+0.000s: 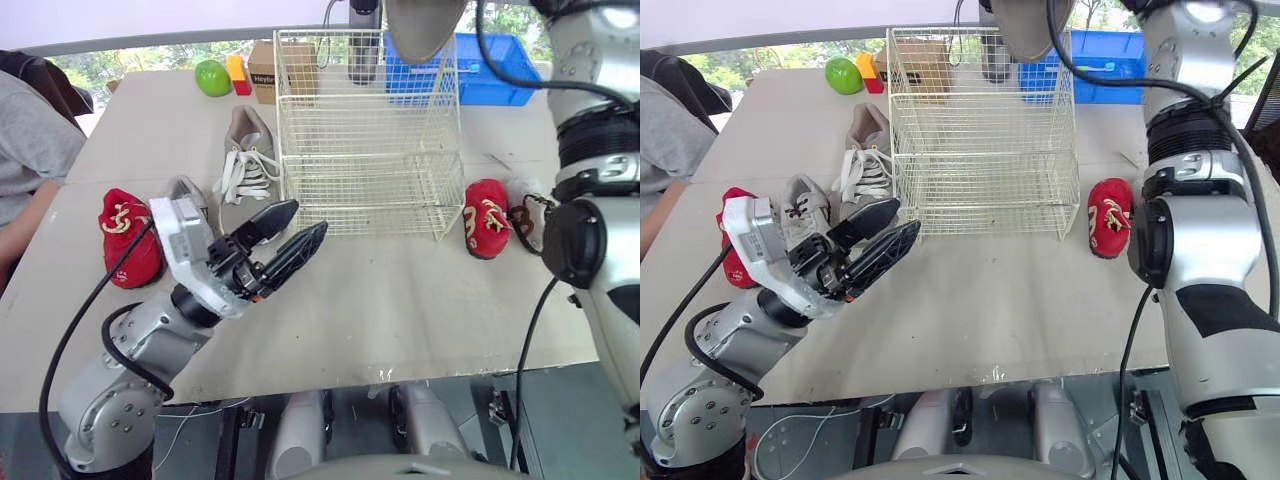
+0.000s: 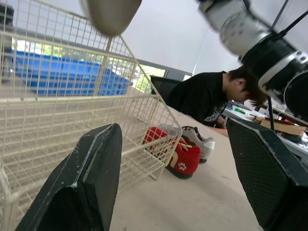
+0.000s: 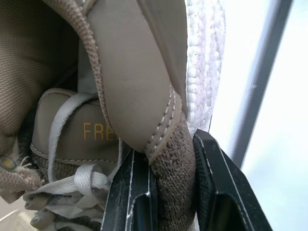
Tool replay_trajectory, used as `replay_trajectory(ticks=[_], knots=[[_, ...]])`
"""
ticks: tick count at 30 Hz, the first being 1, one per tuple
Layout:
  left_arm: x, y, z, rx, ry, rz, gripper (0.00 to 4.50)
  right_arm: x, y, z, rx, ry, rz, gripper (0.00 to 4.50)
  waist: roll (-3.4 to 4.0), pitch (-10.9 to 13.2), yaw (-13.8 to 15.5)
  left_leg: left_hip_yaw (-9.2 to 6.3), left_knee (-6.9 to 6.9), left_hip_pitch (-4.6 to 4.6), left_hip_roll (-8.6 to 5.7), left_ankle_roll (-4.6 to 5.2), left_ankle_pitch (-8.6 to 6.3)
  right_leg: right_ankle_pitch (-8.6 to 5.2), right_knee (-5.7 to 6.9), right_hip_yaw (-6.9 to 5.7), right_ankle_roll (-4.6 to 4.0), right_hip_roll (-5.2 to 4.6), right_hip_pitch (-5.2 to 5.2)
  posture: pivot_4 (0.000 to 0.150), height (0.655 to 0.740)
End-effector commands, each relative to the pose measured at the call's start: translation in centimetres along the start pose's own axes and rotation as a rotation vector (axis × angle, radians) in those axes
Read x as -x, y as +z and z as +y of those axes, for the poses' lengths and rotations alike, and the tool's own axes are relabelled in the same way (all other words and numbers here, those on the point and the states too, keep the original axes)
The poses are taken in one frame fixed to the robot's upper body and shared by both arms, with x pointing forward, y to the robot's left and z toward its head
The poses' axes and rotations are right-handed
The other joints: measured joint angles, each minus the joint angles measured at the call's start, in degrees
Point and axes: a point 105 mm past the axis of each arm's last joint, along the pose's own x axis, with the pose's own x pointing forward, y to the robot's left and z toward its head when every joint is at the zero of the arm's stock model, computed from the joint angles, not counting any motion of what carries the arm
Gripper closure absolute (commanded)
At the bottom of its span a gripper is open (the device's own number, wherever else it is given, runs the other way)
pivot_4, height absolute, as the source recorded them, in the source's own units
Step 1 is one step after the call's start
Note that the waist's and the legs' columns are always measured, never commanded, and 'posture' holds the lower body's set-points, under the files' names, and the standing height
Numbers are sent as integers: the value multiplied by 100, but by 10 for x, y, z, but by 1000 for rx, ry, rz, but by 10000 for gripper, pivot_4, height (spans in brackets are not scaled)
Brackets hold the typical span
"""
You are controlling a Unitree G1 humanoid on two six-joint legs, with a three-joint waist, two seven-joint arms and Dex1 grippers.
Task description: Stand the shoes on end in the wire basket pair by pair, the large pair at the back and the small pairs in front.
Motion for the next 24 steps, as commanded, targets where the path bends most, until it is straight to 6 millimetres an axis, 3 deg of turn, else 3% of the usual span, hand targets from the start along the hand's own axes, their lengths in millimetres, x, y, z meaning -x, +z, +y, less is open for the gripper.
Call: replay_trajectory(ticks=[1, 6, 10, 24], knots=[[6, 10, -13, -56, -52, -9, 8014, 16, -25, 3, -21, 20, 50, 43162, 0, 0, 4, 0, -3, 6, 1, 0, 0, 0, -6, -2, 0, 0, 8, 1500, 7400], [18, 14, -15, -48, -72, 11, 8014, 43, -69, 11, -159, 19, 160, 43182, 8, 5, 34, -11, -13, 6, 2, -1, 1, 0, -25, -4, 0, -5, 13, 1500, 7400], [19, 18, -16, -62, -89, 5, 8014, 58, -86, 14, -211, -9, 216, 43442, 6, 2, 89, -12, -19, 7, 3, -2, 0, 0, -36, -8, 0, -4, 16, 1500, 7400], [19, 27, -3, -204, -22, -58, 8014, 82, -115, 21, -280, -89, 324, 43444, 7, -4, 126, 0, -17, 19, 1, 0, 0, 1, -38, -15, -1, -1, 33, 1500, 7400]])
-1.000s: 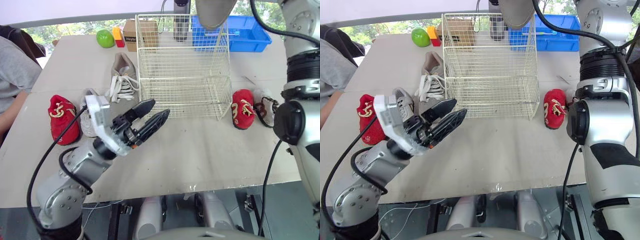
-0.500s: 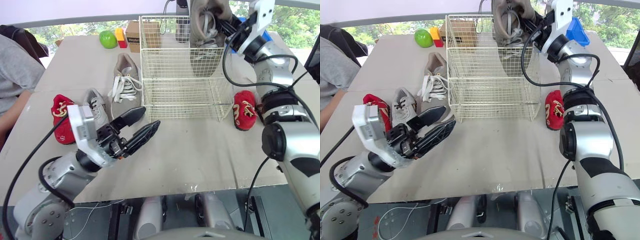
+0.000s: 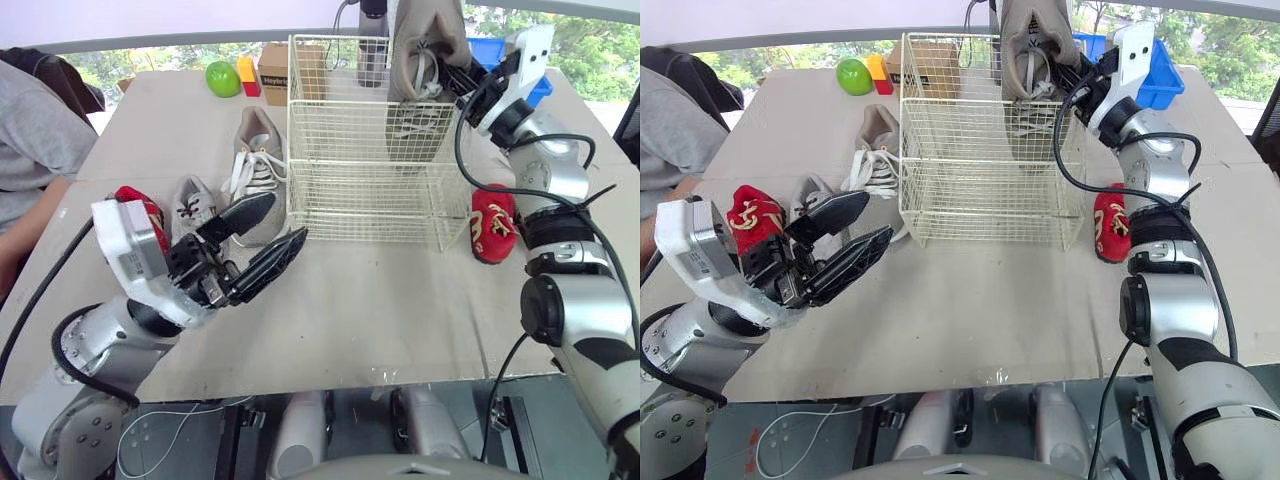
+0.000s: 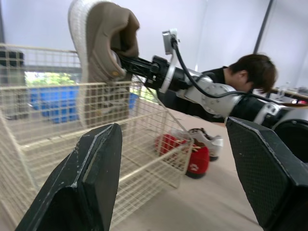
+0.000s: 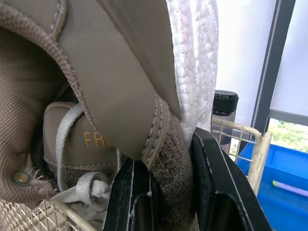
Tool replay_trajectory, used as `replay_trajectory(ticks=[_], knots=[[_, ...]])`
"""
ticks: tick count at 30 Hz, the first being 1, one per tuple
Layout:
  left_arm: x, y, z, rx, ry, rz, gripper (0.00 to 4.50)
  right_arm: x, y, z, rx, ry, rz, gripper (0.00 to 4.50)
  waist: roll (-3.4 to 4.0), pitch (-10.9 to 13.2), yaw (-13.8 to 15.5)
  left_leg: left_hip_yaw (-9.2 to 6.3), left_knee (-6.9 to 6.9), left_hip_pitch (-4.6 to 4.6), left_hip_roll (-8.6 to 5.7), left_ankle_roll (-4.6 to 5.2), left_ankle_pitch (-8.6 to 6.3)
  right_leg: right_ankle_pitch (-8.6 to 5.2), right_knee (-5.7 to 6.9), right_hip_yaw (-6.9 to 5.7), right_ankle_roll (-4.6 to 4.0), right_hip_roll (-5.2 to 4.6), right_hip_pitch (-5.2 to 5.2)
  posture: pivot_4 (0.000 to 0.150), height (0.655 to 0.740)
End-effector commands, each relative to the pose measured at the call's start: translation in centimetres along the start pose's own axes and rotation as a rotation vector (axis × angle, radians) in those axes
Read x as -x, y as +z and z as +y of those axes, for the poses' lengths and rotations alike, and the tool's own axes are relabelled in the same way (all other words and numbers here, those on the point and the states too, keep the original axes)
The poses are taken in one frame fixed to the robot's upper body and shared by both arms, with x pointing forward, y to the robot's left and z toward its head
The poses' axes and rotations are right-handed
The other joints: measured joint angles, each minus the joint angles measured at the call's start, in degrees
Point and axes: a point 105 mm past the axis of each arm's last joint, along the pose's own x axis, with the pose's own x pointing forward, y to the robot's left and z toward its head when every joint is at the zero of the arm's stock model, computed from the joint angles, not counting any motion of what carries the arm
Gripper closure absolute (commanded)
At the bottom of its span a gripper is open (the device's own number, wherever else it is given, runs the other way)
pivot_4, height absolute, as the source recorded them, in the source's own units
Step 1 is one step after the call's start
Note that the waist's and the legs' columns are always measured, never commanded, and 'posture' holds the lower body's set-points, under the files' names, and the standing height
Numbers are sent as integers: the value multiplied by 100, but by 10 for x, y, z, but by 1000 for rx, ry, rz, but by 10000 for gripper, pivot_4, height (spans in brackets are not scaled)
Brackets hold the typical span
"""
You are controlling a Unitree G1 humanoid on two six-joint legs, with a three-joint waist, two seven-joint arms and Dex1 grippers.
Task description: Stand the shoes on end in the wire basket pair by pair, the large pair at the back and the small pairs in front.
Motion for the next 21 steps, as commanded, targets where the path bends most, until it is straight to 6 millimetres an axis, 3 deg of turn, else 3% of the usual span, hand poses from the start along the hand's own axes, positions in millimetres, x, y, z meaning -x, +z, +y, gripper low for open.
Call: replay_trajectory(ticks=[1, 2, 4, 9, 10, 15, 21], knots=[[2, 5, 1, -35, 23, -33, 8014, 7, -20, 1, -41, -9, 64, 43444, -1, -2, 3, 0, 0, 0, 0, 0, 0, 0, 0, 0, 0, 0, 1, 1500, 7400], [3, 5, 2, -32, 30, -35, 8014, 8, -22, 1, -60, -15, 67, 35491, -2, -4, 6, -1, 0, 0, 0, 0, 0, 0, 0, -1, 0, 0, 2, 1500, 7400], [4, 4, 2, -28, 38, -35, 8014, 10, -22, -1, -78, -27, 69, 28240, -7, -11, 1, -2, 1, 1, 0, 0, 0, 0, -1, -2, 0, 0, 4, 1500, 7400], [9, 0, 5, -9, 73, -30, 8014, 17, -8, -7, -74, -69, 44, 3682, -7, -16, 26, -5, 7, 14, 1, 1, 0, -1, 0, -5, -2, 0, 18, 1500, 7400], [11, -1, 6, -5, 83, -29, 8014, 18, -4, -8, -61, -74, 38, 940, -9, -17, 41, -7, 13, 13, 1, 1, 0, -1, 0, -6, -4, 0, 21, 1500, 7400], [18, -4, 16, 0, 149, -14, 8014, 30, 17, -12, -14, -123, 30, 940, -10, -17, 77, -14, 26, 14, 2, 2, 0, -13, -5, -12, -25, -6, 37, 1500, 7400], [33, -19, 50, -13, 386, 35, 8014, 54, 38, -13, 145, -149, 69, 940, -2, -13, 41, -9, 20, 11, -1, 3, -1, -10, -6, -7, -20, -2, 29, 1500, 7400]])
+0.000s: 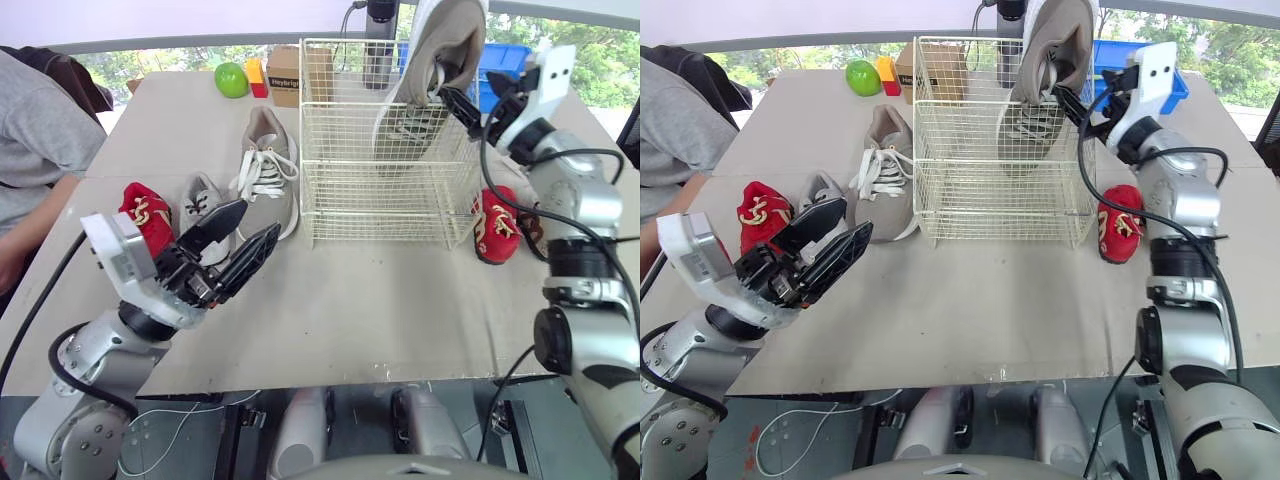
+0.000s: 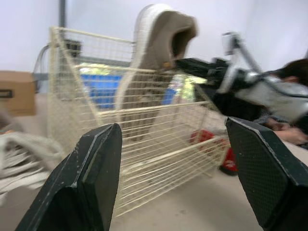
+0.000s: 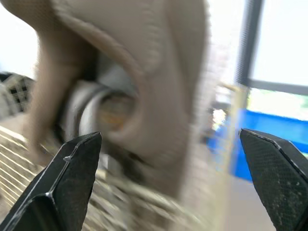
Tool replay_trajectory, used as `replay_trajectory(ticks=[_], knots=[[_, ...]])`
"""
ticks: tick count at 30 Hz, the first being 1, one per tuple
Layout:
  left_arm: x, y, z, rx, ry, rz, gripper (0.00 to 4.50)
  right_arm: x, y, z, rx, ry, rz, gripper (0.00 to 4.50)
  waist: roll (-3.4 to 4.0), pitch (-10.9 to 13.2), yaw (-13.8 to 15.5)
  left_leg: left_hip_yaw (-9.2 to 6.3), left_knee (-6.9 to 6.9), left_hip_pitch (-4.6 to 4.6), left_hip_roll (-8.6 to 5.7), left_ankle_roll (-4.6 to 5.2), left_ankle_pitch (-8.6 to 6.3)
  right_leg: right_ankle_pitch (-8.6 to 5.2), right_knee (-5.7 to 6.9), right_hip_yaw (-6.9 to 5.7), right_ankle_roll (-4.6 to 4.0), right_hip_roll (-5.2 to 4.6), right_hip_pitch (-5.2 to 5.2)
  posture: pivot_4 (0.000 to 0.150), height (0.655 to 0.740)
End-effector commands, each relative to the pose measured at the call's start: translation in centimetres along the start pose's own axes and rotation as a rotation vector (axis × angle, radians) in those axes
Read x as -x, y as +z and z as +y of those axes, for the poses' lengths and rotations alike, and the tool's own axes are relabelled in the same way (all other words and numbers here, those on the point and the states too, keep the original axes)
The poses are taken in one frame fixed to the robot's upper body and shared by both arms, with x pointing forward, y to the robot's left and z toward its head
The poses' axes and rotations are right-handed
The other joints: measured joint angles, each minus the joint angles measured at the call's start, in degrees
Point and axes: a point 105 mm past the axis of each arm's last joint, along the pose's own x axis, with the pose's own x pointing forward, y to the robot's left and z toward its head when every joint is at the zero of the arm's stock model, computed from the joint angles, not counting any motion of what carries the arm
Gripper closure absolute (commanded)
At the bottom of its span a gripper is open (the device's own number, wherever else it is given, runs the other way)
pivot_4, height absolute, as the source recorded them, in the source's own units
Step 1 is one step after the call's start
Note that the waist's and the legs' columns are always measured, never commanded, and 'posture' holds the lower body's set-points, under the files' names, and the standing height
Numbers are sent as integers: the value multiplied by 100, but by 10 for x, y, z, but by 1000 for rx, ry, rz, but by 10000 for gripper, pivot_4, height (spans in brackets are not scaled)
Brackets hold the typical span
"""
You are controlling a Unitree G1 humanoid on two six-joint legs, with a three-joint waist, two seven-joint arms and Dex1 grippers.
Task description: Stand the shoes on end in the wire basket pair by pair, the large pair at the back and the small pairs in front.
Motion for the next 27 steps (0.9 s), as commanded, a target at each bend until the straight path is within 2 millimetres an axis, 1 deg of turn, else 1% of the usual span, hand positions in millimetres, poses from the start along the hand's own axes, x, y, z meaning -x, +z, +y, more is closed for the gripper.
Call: replay_trajectory(ticks=[1, 4, 5, 7, 9, 10, 11, 12, 14, 15, 17, 18, 19, 20, 23, 24, 27], knots=[[6, -2, 19, -38, 123, 7, 8014, 13, 31, -2, 134, -17, -49, 940, 0, 0, -39, 0, -3, 1, 1, 0, 0, 0, 0, 0, 1, 2, -1, 1500, 7400], [7, -13, 41, -41, 229, 71, 8014, 27, 31, -8, 198, -12, -18, 940, 0, 0, -53, 0, -5, 2, 4, 0, 0, 1, 0, 1, 2, 6, -2, 1500, 7400], [6, -15, 48, -33, 250, 91, 8014, 35, 28, -11, 196, 9, -6, 940, 0, 0, -33, -1, -5, 3, 3, 0, 0, 0, 1, 0, 1, 6, -2, 1500, 7400], [5, -16, 59, -16, 264, 114, 8014, 44, 24, -11, 194, 43, 12, 940, -1, -1, -20, -7, -5, 2, 4, 0, 0, 0, 0, -8, 1, 6, 0, 1500, 7400], [4, -17, 75, -8, 307, 180, 8014, 59, 28, 6, 200, 190, 4, 940, -2, 0, -16, -1, -4, 2, 3, 1, 0, -1, -1, -2, 0, 6, 0, 1500, 7400], [2, -16, 82, 10, 309, 205, 8014, 69, 31, 22, 194, 299, 5, 940, -2, 1, -17, -4, -3, -2, 2, 1, 0, -1, -1, -5, 0, 4, -1, 1500, 7400], [-2, -14, 86, 31, 303, 221, 8014, 78, 32, 37, 183, 394, 14, 940, 3, 4, 6, -5, -3, -2, 3, 1, 0, 0, -3, -6, 2, 5, -1, 1500, 7400], [-4, -12, 88, 47, 295, 229, 8014, 84, 32, 47, 174, 450, 24, 940, 2, 4, -14, -13, -3, -6, 4, 1, 0, 8, -1, -12, 19, 3, -2, 1500, 7400], [-9, -8, 90, 65, 277, 236, 8014, 91, 31, 59, 166, 511, 43, 940, 3, 4, -49, -15, -4, -3, 10, 1, -1, 9, -3, -8, 20, 6, -2, 1500, 7400], [-17, -8, 89, 88, 251, 270, 8014, 98, 29, 74, 158, 577, 58, 940, 1, 3, -61, -17, -4, 0, 10, 2, -1, 9, -4, -2, 20, 6, -3, 1500, 7400], [-29, -7, 89, 129, 205, 328, 8014, 109, 27, 97, 147, 675, 82, 940, -10, 4, -57, -17, -4, 0, 9, 1, -1, 9, -3, -9, 20, 7, -1, 1500, 7400], [-40, -8, 91, 168, 189, 385, 8014, 115, 29, 111, 131, 726, 80, 940, -10, 4, -45, -16, -4, 1, 11, 1, -1, 9, -3, -11, 20, 10, -1, 1500, 7400], [-50, -6, 99, 180, 196, 429, 8014, 119, 30, 121, 118, 759, 73, 940, -15, 7, 1, -17, -3, 1, 10, 1, -1, 8, 3, -13, 20, 9, -1, 1500, 7400], [-56, -4, 105, 189, 206, 461, 8014, 122, 32, 127, 108, 780, 68, 940, -17, 8, 26, -26, 2, -3, 8, 1, 0, 8, 5, -27, 20, 11, 0, 1500, 7400], [-75, 7, 134, 223, 277, 485, 8014, 127, 34, 137, 110, 799, 59, 940, -23, 4, 22, -24, 7, 2, 2, -1, 1, 9, 0, -21, 21, 10, 11, 1500, 7400], [-81, 8, 144, 191, 284, 509, 8014, 129, 34, 141, 108, 801, 55, 940, -28, 4, 22, -21, 8, 5, 0, 0, 1, 9, -5, -20, 22, 9, 14, 1500, 7400], [-93, 1, 166, 118, 274, 604, 8014, 132, 34, 148, 112, 800, 52, 940, -30, 3, 26, -19, 6, 1, -2, 0, 1, 9, -7, -23, 22, 10, 12, 1500, 7400]])
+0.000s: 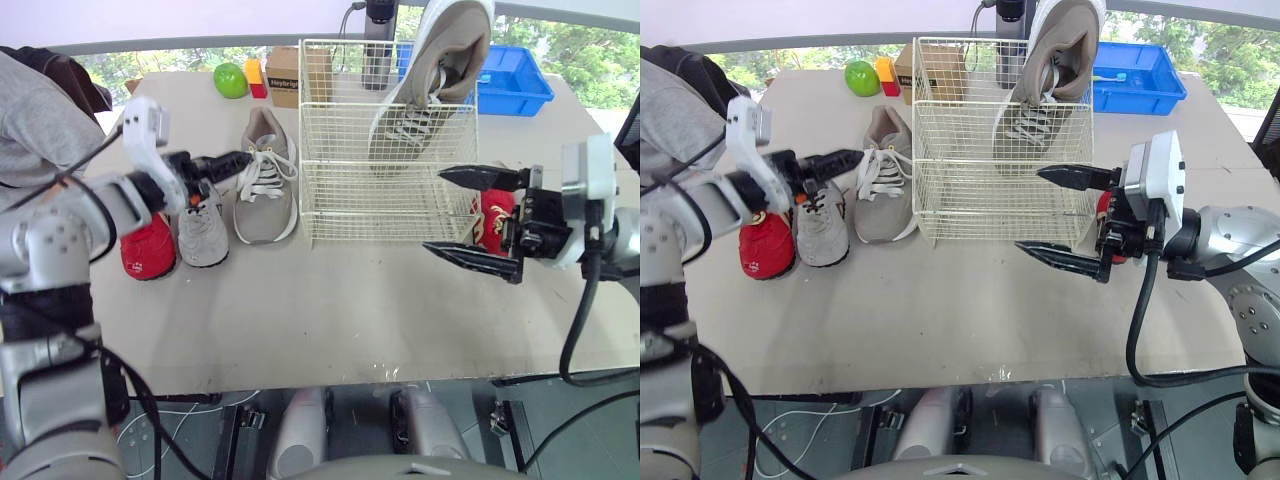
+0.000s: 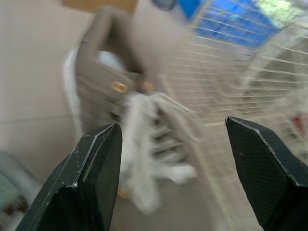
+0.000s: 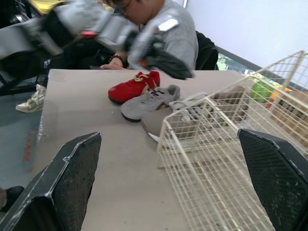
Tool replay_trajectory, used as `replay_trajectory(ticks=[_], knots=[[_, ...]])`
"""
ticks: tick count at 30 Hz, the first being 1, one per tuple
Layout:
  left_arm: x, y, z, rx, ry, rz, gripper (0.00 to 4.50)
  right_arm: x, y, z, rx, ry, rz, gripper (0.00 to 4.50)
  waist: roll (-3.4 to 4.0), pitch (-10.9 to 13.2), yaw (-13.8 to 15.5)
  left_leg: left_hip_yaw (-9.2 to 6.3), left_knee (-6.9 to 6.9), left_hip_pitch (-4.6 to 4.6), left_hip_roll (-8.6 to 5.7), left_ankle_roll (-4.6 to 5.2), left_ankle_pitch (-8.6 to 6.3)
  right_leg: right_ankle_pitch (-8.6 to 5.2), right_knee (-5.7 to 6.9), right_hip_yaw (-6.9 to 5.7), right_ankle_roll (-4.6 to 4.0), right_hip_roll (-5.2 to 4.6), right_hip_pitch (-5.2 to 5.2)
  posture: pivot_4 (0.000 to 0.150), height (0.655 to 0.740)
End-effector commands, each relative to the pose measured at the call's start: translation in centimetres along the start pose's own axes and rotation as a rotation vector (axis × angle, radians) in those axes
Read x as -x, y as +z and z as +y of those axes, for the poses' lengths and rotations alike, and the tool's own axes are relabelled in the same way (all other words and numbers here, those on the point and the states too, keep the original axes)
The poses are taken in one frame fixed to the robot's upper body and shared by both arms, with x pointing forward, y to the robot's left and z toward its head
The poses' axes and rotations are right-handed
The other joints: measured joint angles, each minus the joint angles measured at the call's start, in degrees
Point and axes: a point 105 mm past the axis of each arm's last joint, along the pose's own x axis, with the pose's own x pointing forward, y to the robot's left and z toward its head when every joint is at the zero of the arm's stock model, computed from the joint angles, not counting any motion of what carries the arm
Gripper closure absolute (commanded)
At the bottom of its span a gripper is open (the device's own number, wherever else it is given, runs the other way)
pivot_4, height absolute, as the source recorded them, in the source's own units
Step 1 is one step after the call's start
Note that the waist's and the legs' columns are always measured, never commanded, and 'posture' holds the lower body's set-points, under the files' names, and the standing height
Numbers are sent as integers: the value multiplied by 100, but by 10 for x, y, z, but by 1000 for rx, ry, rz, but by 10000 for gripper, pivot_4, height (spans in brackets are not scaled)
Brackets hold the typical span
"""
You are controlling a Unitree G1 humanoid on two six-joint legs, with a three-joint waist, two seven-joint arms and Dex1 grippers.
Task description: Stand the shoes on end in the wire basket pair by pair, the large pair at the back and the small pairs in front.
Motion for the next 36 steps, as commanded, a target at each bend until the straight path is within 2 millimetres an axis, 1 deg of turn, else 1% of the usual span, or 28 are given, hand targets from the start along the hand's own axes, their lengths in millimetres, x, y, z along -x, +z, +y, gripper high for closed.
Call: replay_trajectory(ticks=[1, 2, 3, 4, 6, 7, 8, 9, 10, 12, 13, 14, 16, 17, 22, 25, 27, 29, 31, 33, 35, 36], knots=[[-10, 1, 22, -88, 32, 77, 8014, -2, 9, 10, 46, 3, -15, 940, 0, 0, 8, 1, -3, -1, 0, 0, 0, 0, -3, 0, 0, 1, -2, 1500, 7400], [-15, 2, 28, -124, 52, 88, 8014, -3, 9, 10, 46, -2, -15, 940, 0, 0, 2, 2, -4, -2, 0, 0, 0, -1, -2, 0, -1, 0, -3, 1500, 7400], [-24, -2, 28, -142, 38, 124, 8014, -3, 9, 12, 44, -10, -19, 940, 0, 0, 0, 3, -5, -6, 1, 0, 0, -1, -5, 0, -1, 1, -7, 1500, 7400], [-33, -8, 26, -169, 20, 166, 8014, -3, 9, 13, 43, -17, -21, 940, 0, 0, -5, 3, -5, -7, 2, 0, 0, -1, -3, 2, -1, 0, -8, 1500, 7400], [-44, -19, 22, -208, -8, 230, 8014, -4, 9, 15, 48, -31, -19, 940, -2, 0, -5, 7, -4, -15, 2, 0, -1, -1, -1, 5, -1, -1, -16, 1500, 7400], [-50, -29, 18, -228, -34, 281, 8014, -5, 9, 16, 51, -39, -18, 940, -4, 2, 36, 4, -4, -15, 2, 0, -1, -1, -2, 2, 0, 0, -16, 1500, 7400], [-56, -38, 15, -274, -44, 327, 13098, -6, 9, 17, 55, -47, -15, 0, -5, 2, 79, 2, -3, -21, 2, 1, -1, -1, -2, -4, -1, 0, -18, 1500, 7400], [-62, -42, 10, -287, -66, 342, 14151, -7, 9, 19, 56, -55, -16, 0, -7, 1, 93, 4, -1, -30, 2, 1, -1, -1, -1, 0, 0, 0, -25, 1500, 7400], [-66, -43, 6, -290, -79, 343, 19641, -7, 10, 20, 55, -63, -16, 0, -7, 0, 97, 5, 2, -33, 1, 2, -1, -1, -2, 2, 0, -2, -26, 1500, 7400], [-68, -43, 0, -263, -119, 340, 27189, -7, 9, 22, 54, -77, -8, 0, -8, -1, 110, 4, 2, -32, -1, 2, -1, -1, -1, 1, 0, -4, -25, 1500, 7400], [-69, -42, -1, -250, -118, 324, 32024, -8, 8, 22, 52, -84, -6, 0, -9, -2, 112, 4, 3, -32, -1, 2, -1, -1, 0, 1, 0, -5, -25, 1500, 7400], [-70, -40, -1, -239, -116, 309, 35912, -8, 7, 22, 50, -91, -5, 0, -9, -2, 112, 3, 3, -33, -1, 2, -1, -1, 0, 1, 0, -5, -25, 1500, 7400], [-69, -31, 0, -193, -101, 254, 41453, -9, 5, 21, 46, -107, -2, 0, -9, -2, 108, 4, 4, -33, -1, 3, -2, 0, -1, 1, 1, -8, -25, 1500, 7400], [-67, -26, 1, -177, -96, 230, 42462, -9, 4, 20, 44, -113, -2, 0, -9, -2, 107, 4, 5, -34, -1, 3, -2, 0, -1, 1, 1, -9, -25, 1500, 7400], [-49, 11, 3, -64, -104, 93, 42865, -9, 1, 18, 33, -119, -6, 0, -19, 5, 80, -1, 6, -38, -1, 3, -2, 0, 4, -3, 2, -7, -28, 1500, 7400], [-32, 42, 2, -12, -112, -2, 43063, -10, -2, 15, 29, -117, -13, 0, -58, 26, 66, -3, 6, -44, 2, 3, -1, 0, 8, -4, 2, -3, -37, 1500, 7400], [-24, 55, 3, 9, -105, -48, 43201, -10, -2, 13, 28, -115, -20, 0, -60, 27, 51, -5, 6, -50, 4, 3, -1, 1, 8, -6, 2, -2, -43, 1500, 7400], [-9, 80, 4, -4, -80, -140, 43303, -11, 0, 9, 33, -118, -42, 0, -60, 27, 42, -2, 6, -50, 4, 3, -2, 1, 8, -3, 2, -3, -45, 1500, 7400], [4, 105, -4, 17, -110, -248, 43303, -11, 1, 4, 36, -126, -59, 0, -61, 28, 29, -2, 5, -50, 5, 3, -2, 1, 8, -4, 2, -4, -46, 1500, 7400], [13, 132, -16, -37, -123, -369, 43304, -11, 3, 0, 42, -130, -69, 0, -62, 29, 35, -4, 5, -51, 6, 2, -1, 1, 9, -5, 3, -4, -48, 1500, 7400], [23, 163, -36, -38, -162, -532, 43305, -11, 4, -7, 52, -163, -87, 0, -66, 31, 82, -5, 6, -53, 6, 2, -1, 1, 9, -9, 3, -5, -47, 1500, 7400], [28, 176, -47, -69, -176, -611, 43306, -10, 6, -11, 58, -189, -101, 0, -69, 33, 110, -7, 8, -54, 7, 2, -1, 1, 9, -11, 3, -7, -47, 1500, 7400]])
